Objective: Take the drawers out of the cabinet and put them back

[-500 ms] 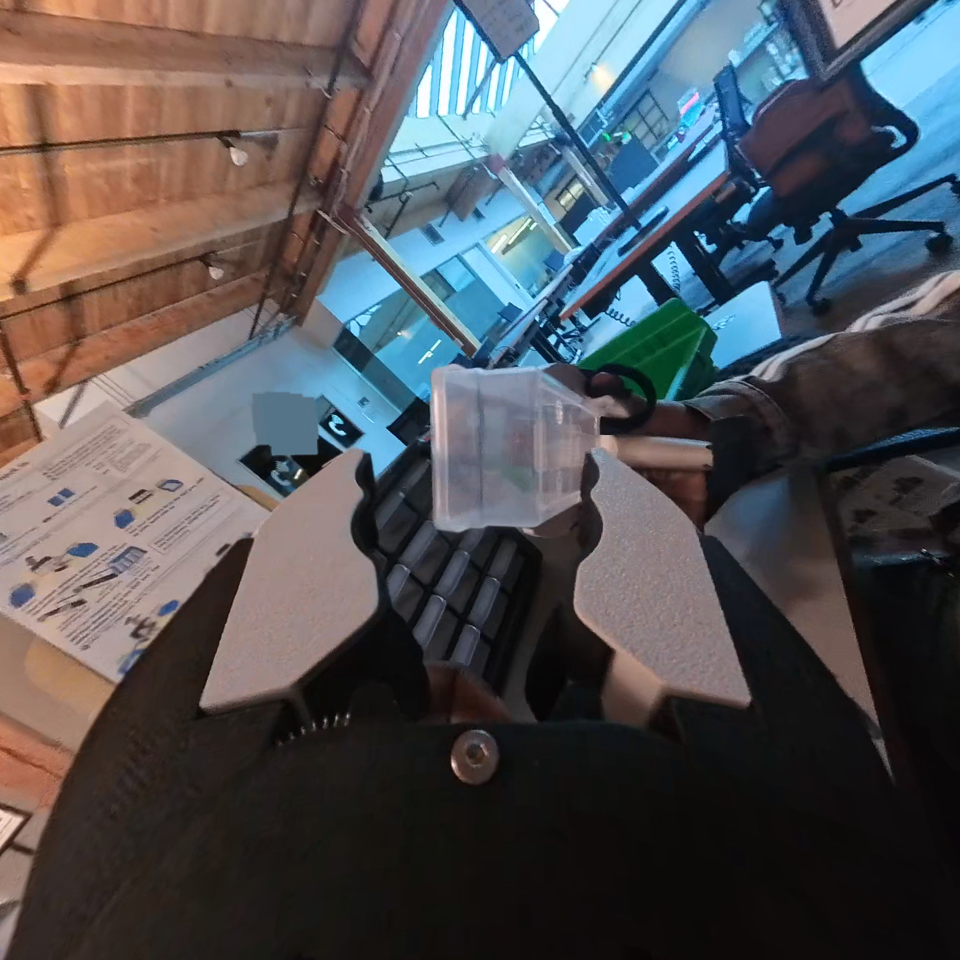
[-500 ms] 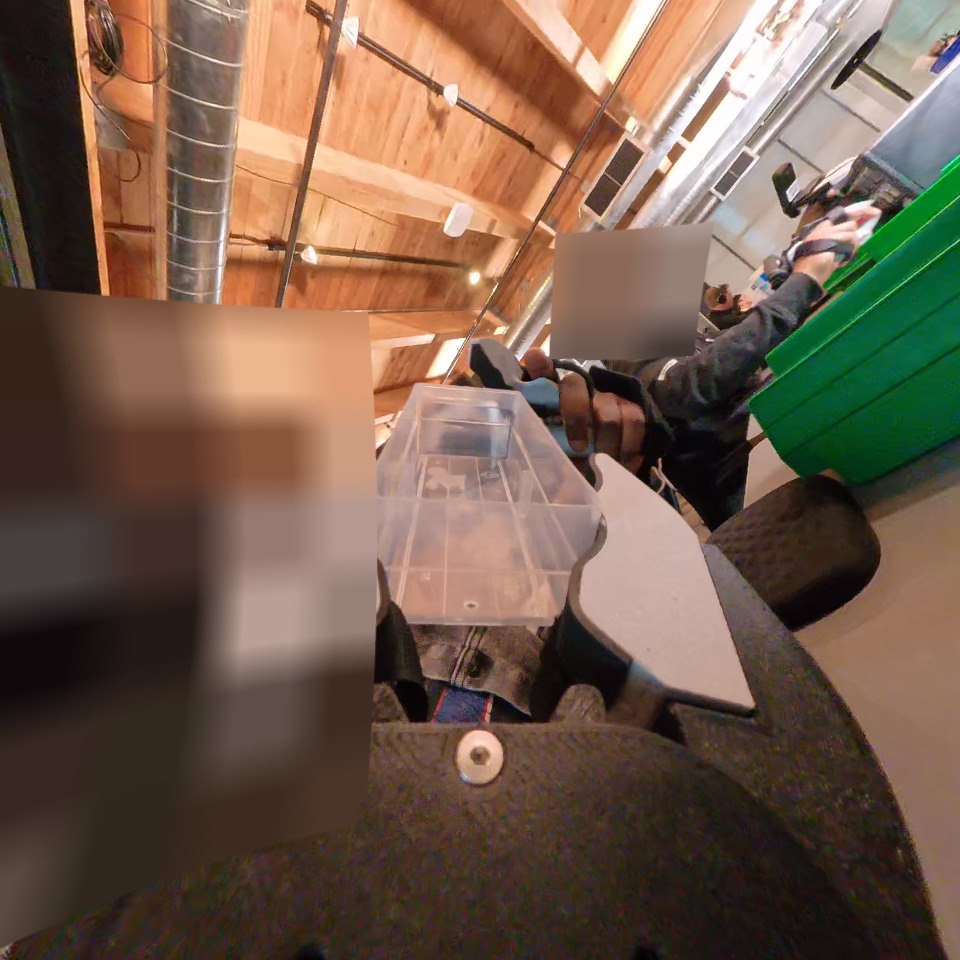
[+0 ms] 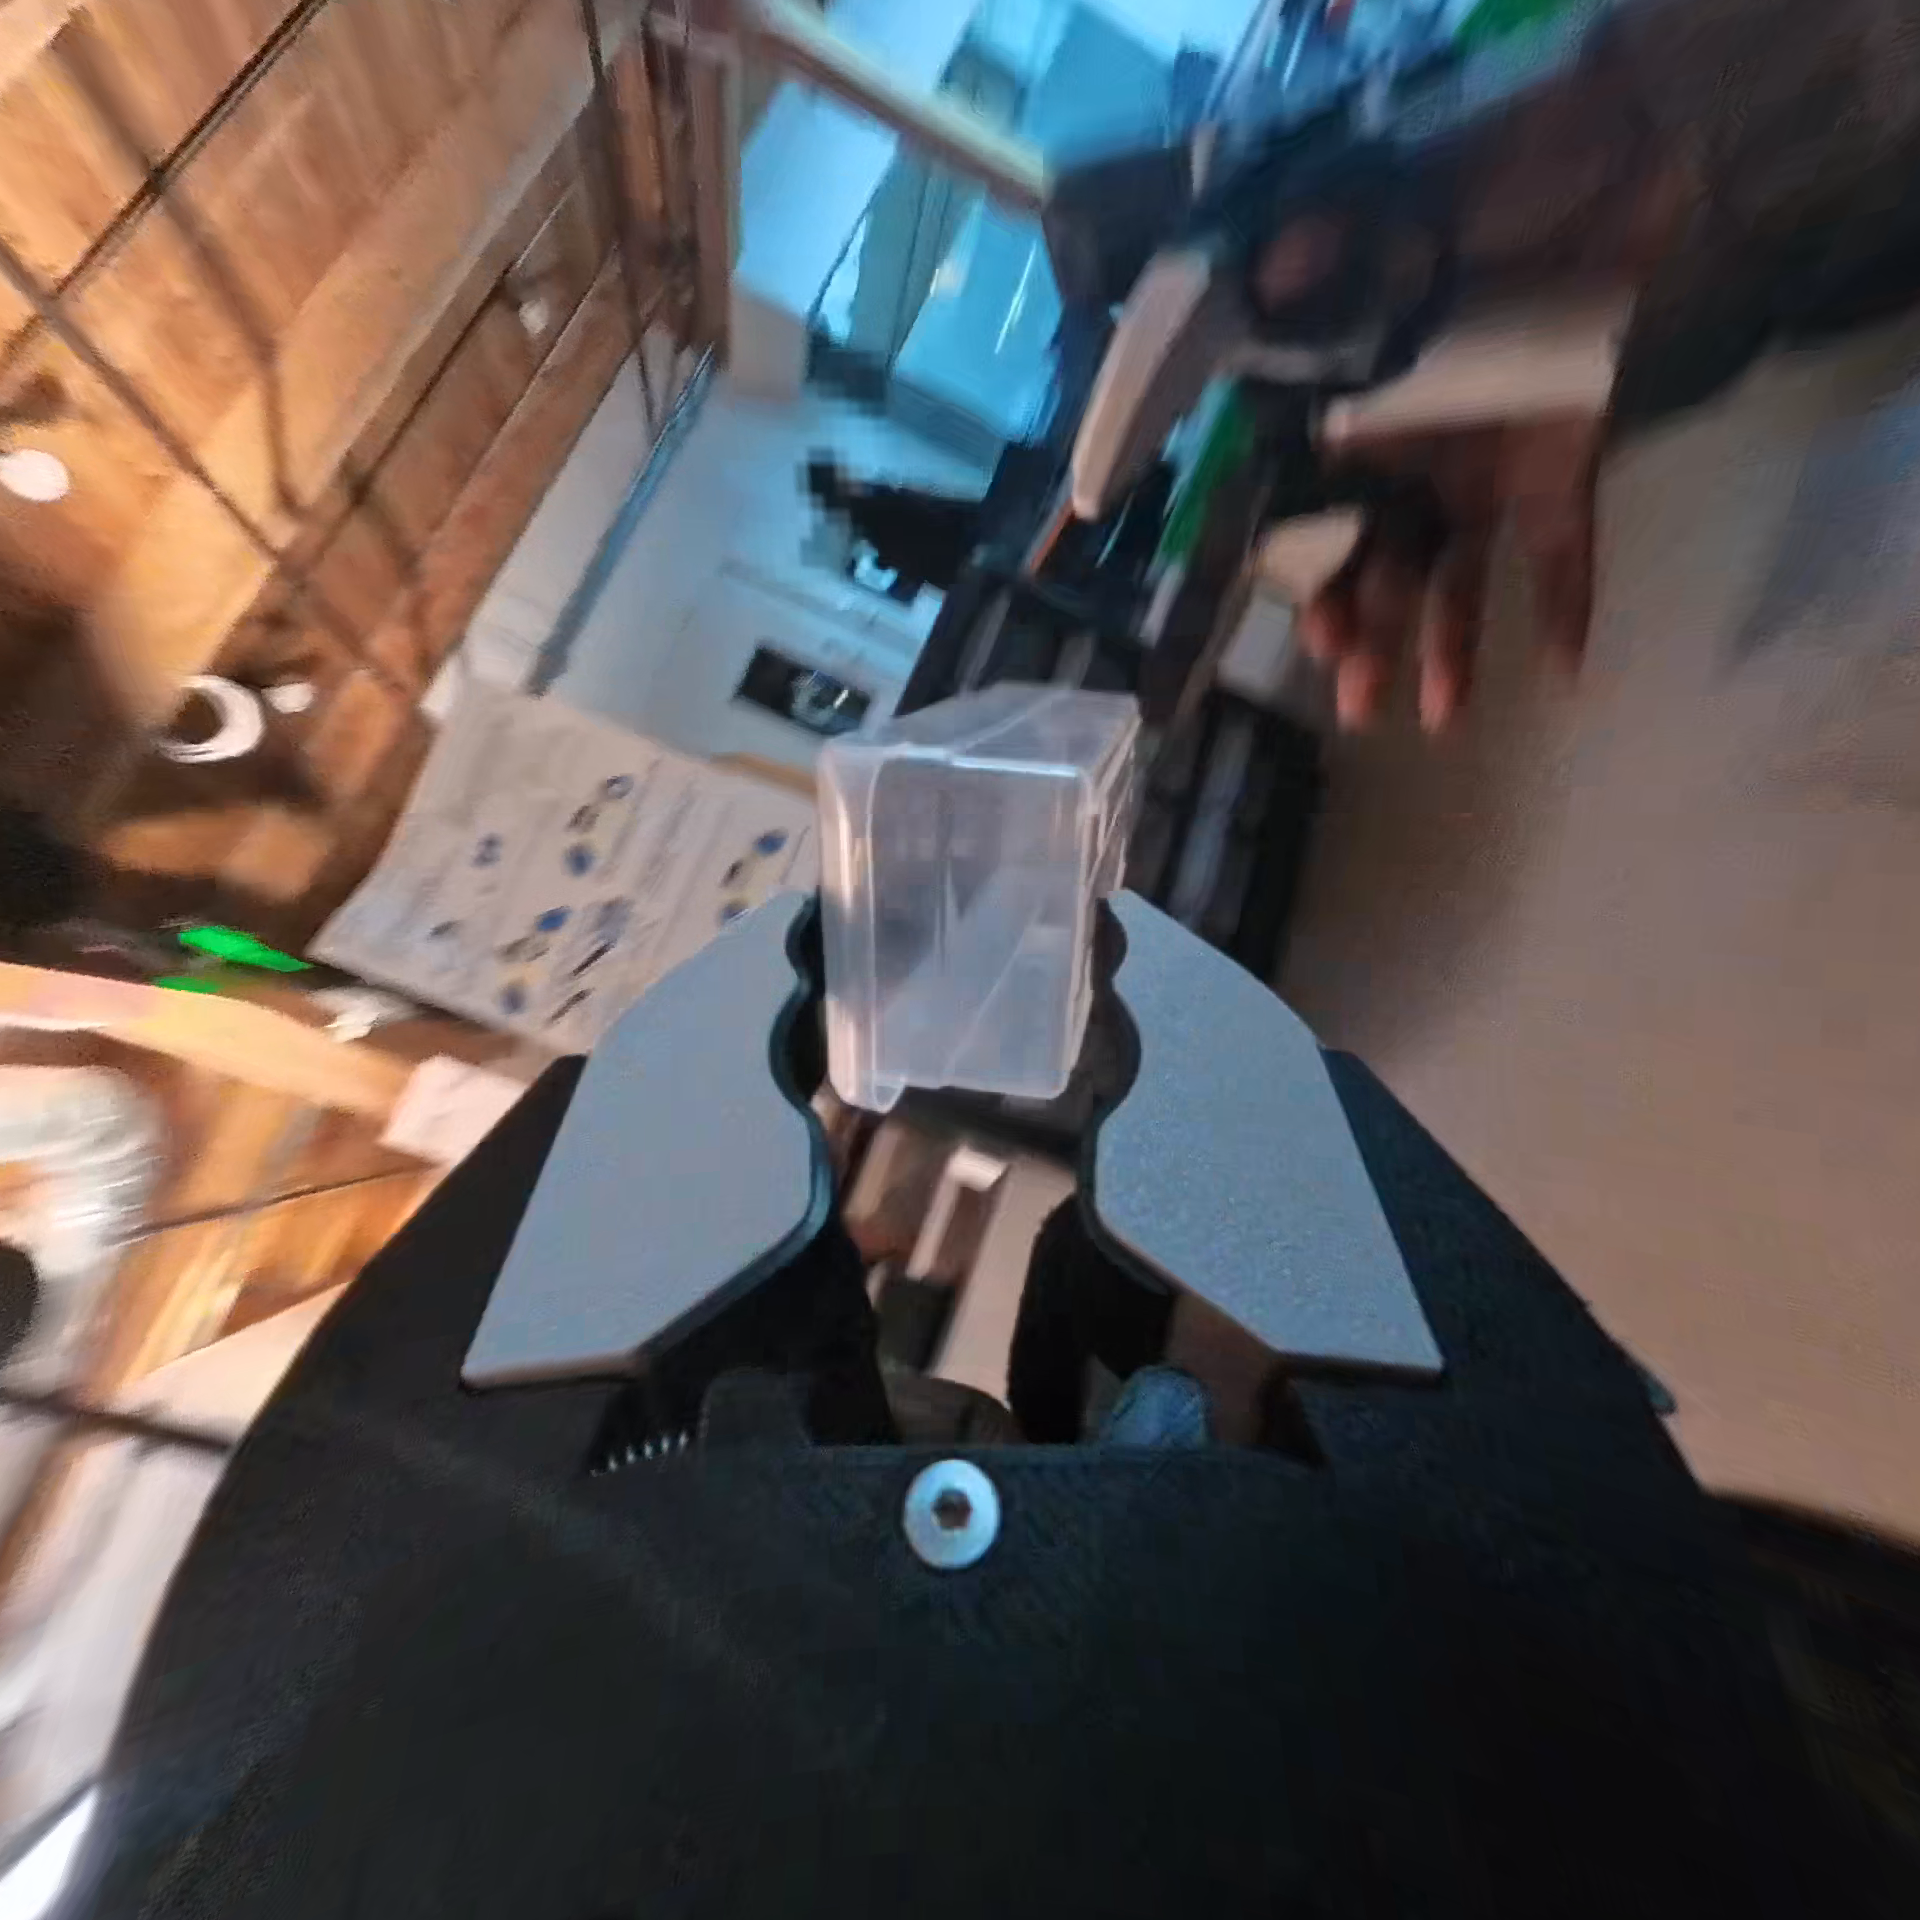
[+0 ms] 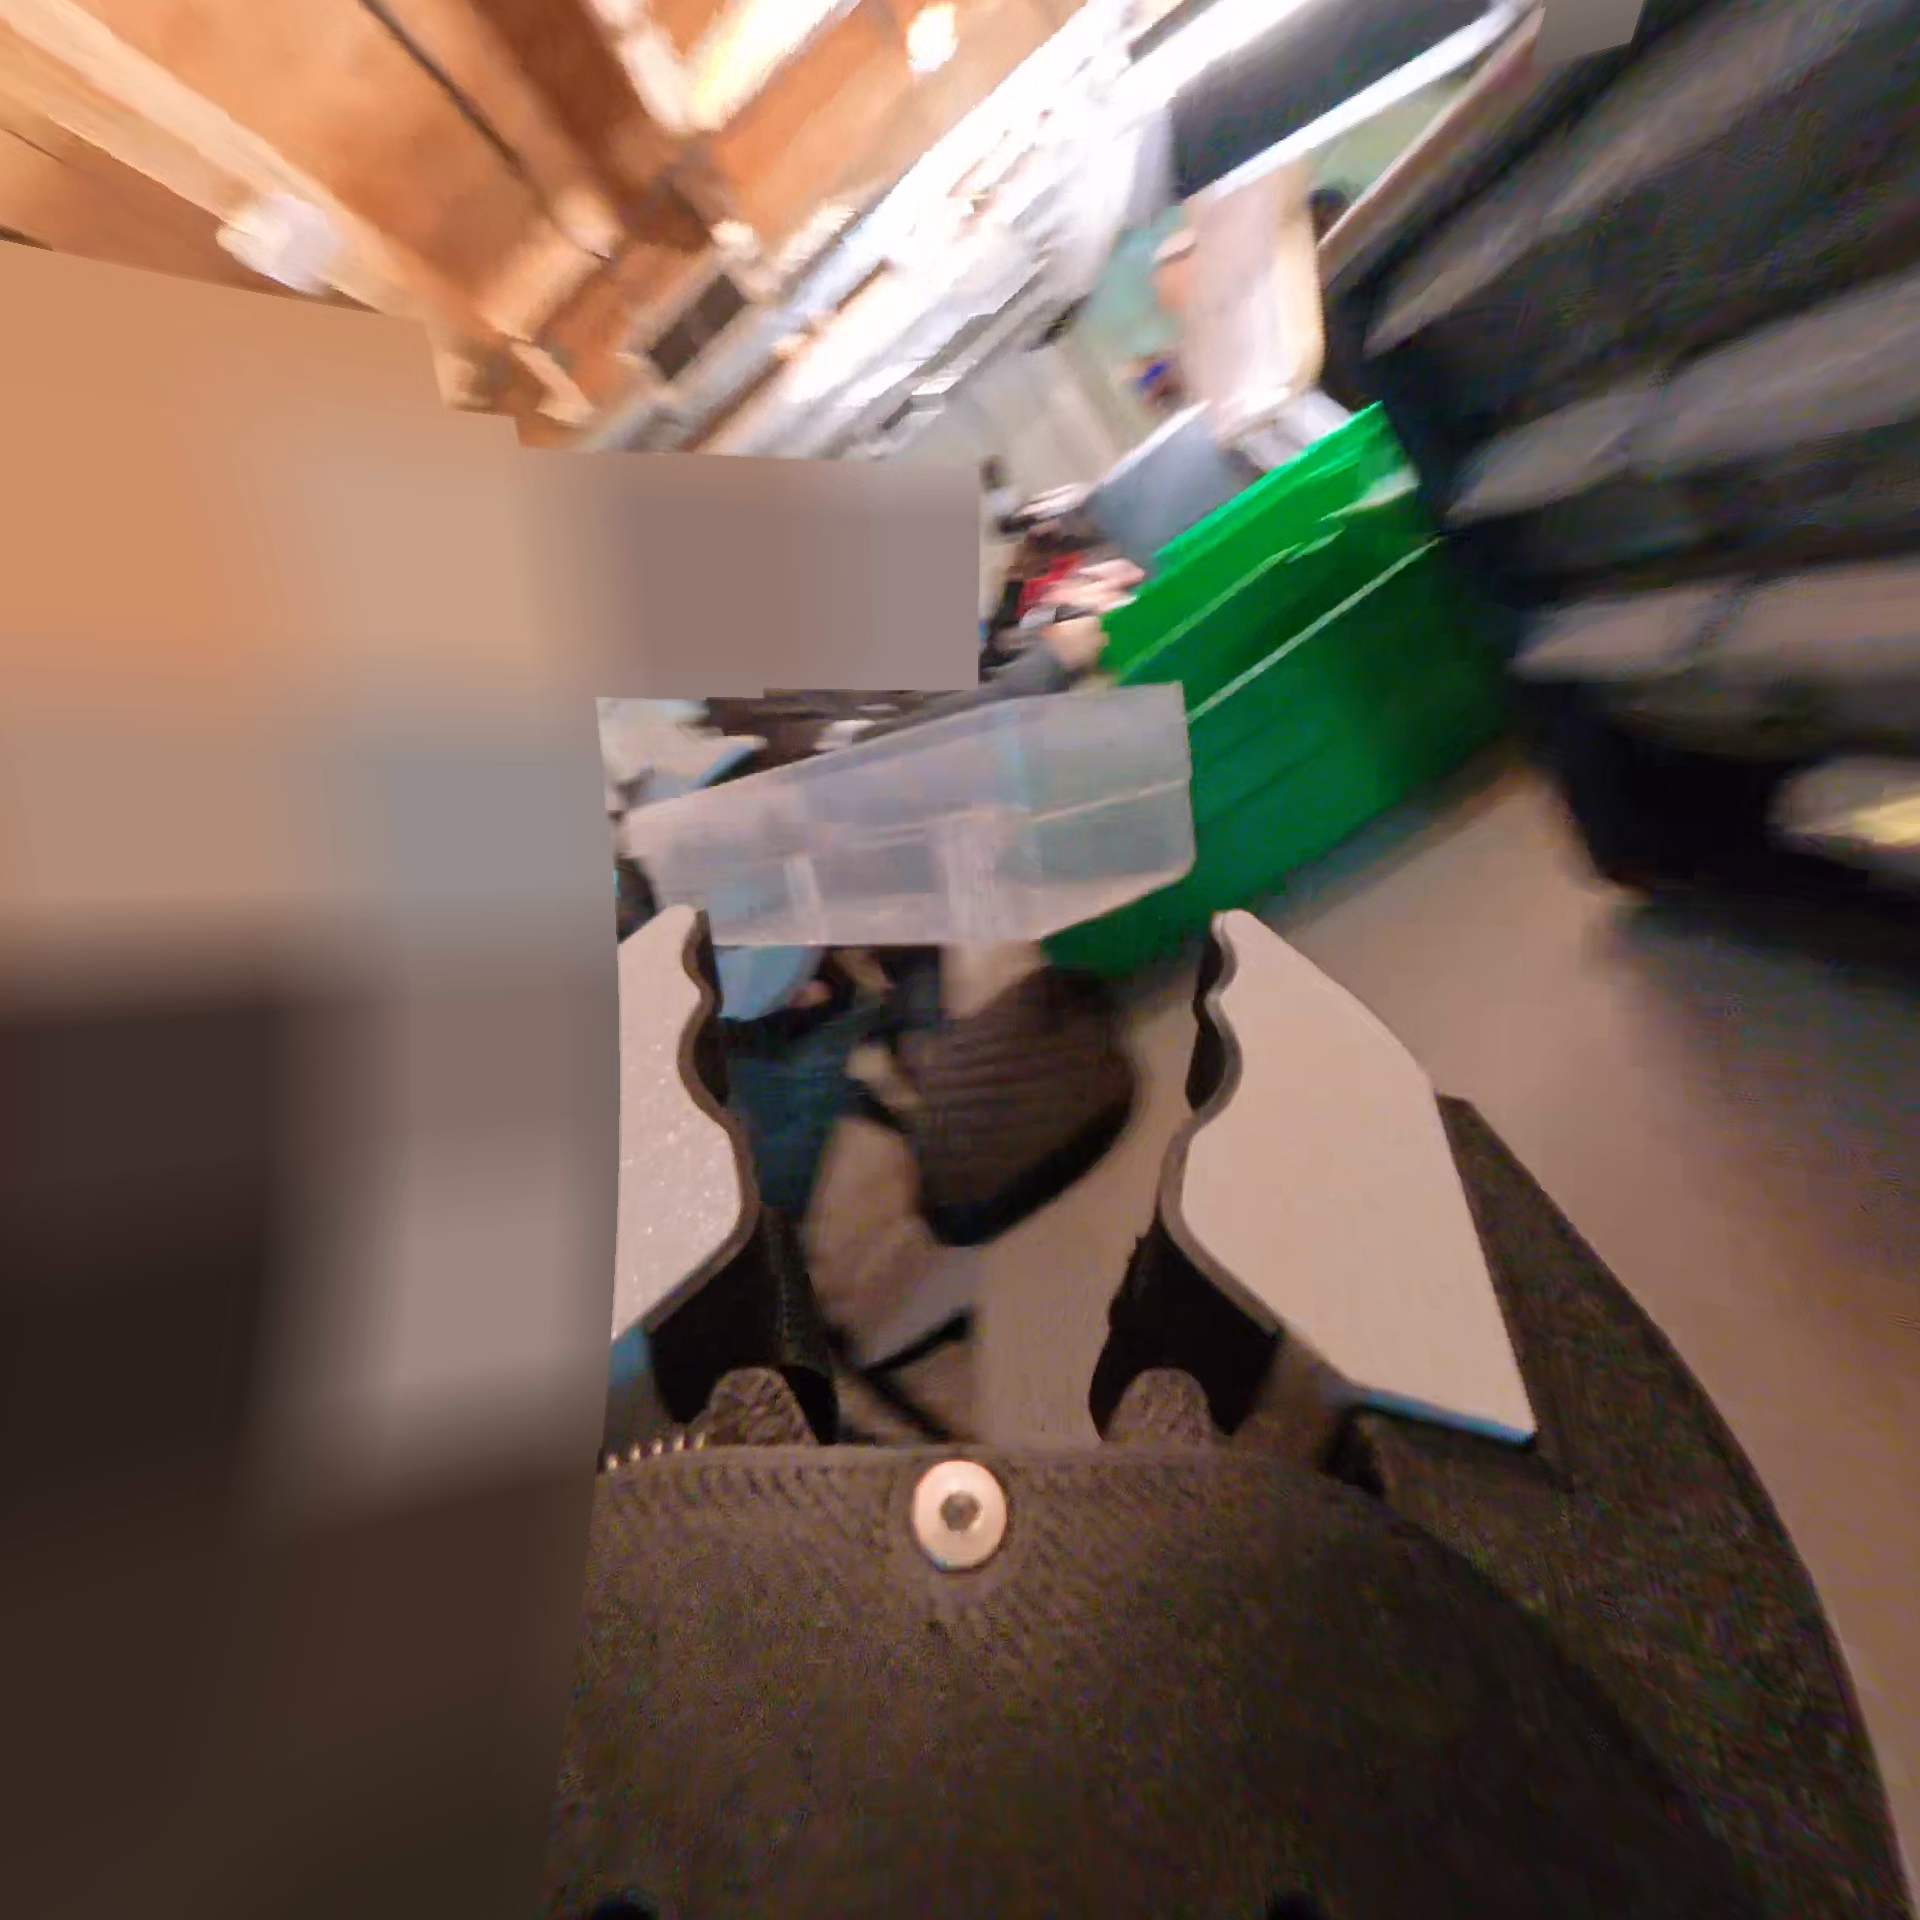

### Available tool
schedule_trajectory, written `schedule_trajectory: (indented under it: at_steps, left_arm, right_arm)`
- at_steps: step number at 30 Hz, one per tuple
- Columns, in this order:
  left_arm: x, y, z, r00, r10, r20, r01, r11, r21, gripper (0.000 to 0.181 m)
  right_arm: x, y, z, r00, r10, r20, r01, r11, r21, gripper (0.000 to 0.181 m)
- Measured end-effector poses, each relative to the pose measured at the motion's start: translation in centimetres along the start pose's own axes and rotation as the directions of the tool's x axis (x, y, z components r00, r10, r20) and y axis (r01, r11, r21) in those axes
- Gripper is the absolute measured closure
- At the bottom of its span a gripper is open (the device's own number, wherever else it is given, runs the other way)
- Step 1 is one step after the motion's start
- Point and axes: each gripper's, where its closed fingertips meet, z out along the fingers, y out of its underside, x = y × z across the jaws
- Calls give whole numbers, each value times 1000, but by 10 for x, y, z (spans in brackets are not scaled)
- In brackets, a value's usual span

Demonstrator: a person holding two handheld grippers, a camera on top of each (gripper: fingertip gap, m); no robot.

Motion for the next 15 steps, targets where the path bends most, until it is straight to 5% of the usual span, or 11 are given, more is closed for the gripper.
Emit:
schedule_trajectory:
  at_steps: [1, 4, 8, 11, 15]
  left_arm:
    - [0, 9, 0, 997, 70, 23, -68, 996, -63, 133]
    - [10, 33, 6, 955, 294, 34, -279, 931, -235, 133]
    - [33, 47, 20, 901, 435, -5, -411, 848, -334, 133]
    - [51, 49, 30, 881, 471, -44, -454, 814, -362, 133]
    - [70, 48, 42, 900, 427, -90, -428, 827, -364, 133]
  right_arm:
    - [9, -12, -6, 988, -96, -118, 97, 995, 8, 91]
    - [24, -62, -23, 847, -364, -388, 381, 924, -34, 102]
    - [37, -145, -37, 497, -589, -637, 614, 757, -222, 179]
    - [67, -180, -32, 343, -669, -659, 542, 714, -443, 181]
    - [121, -181, -31, 307, -714, -630, 288, 700, -653, 181]
